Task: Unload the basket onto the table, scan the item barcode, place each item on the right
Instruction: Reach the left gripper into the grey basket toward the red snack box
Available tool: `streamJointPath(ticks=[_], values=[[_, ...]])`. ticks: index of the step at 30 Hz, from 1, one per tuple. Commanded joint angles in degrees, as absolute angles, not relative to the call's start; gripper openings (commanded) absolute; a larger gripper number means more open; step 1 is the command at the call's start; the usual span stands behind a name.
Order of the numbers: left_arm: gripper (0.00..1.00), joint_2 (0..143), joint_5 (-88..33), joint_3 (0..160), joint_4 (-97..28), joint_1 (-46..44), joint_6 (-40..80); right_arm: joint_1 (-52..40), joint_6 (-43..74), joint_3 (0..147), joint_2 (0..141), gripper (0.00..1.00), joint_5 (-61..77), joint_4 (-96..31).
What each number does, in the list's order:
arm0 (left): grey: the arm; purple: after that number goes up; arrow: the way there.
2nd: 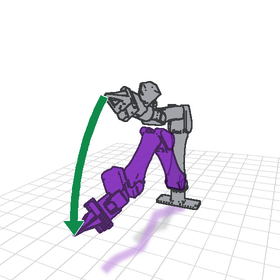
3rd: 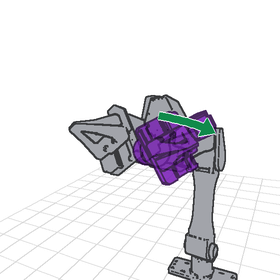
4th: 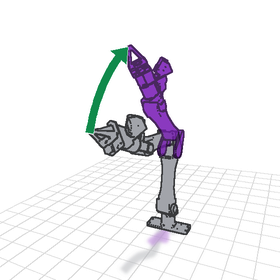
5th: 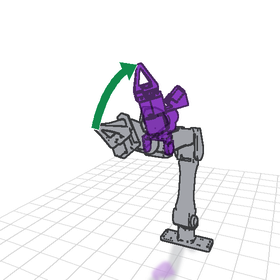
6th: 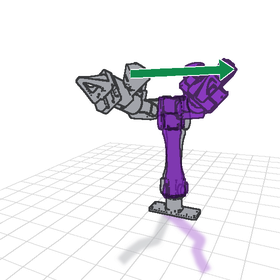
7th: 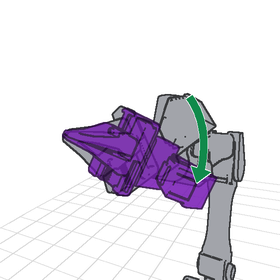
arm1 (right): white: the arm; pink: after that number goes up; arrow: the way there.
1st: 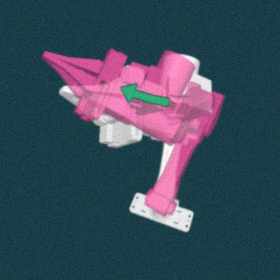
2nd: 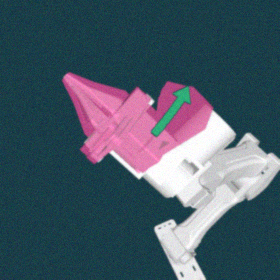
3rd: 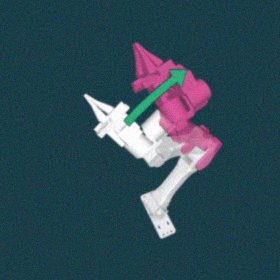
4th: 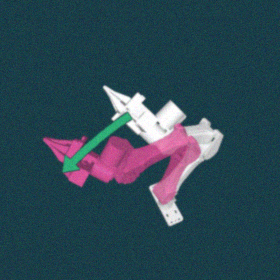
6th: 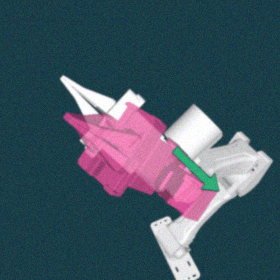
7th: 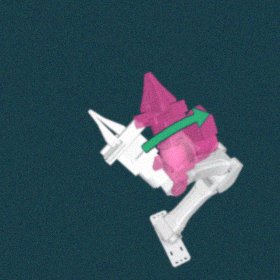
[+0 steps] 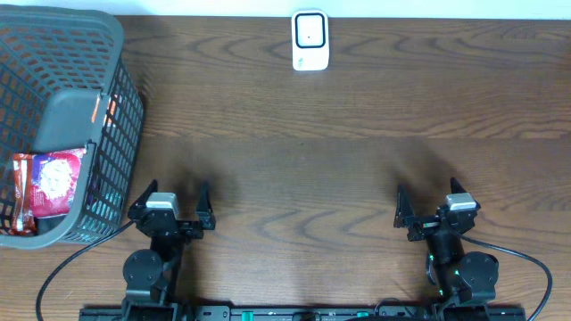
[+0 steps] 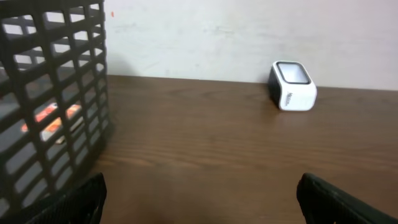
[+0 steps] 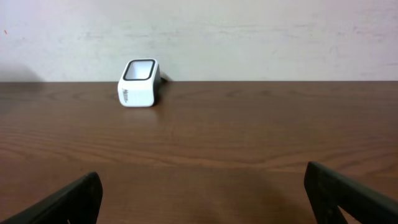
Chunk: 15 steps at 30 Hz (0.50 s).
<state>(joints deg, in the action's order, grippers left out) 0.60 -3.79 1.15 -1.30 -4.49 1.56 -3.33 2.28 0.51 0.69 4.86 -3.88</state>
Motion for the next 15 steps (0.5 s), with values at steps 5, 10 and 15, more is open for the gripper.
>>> streamJointPath(ticks=[5,10,15], values=[[0.97,0.3,-22.0,0.3,16.1,-4.2,8.3,-3.0,1.6,0.3,0.5,0.99,4.6,-4.0],[0.98,0.3,-21.2,3.0,27.1,-4.2,10.4,-3.0,1.6,0.3,0.5,0.99,4.6,-4.0],[0.98,3.8,-12.3,11.8,28.7,-4.2,9.2,-3.0,1.6,0.3,0.5,0.99,4.6,-4.0]])
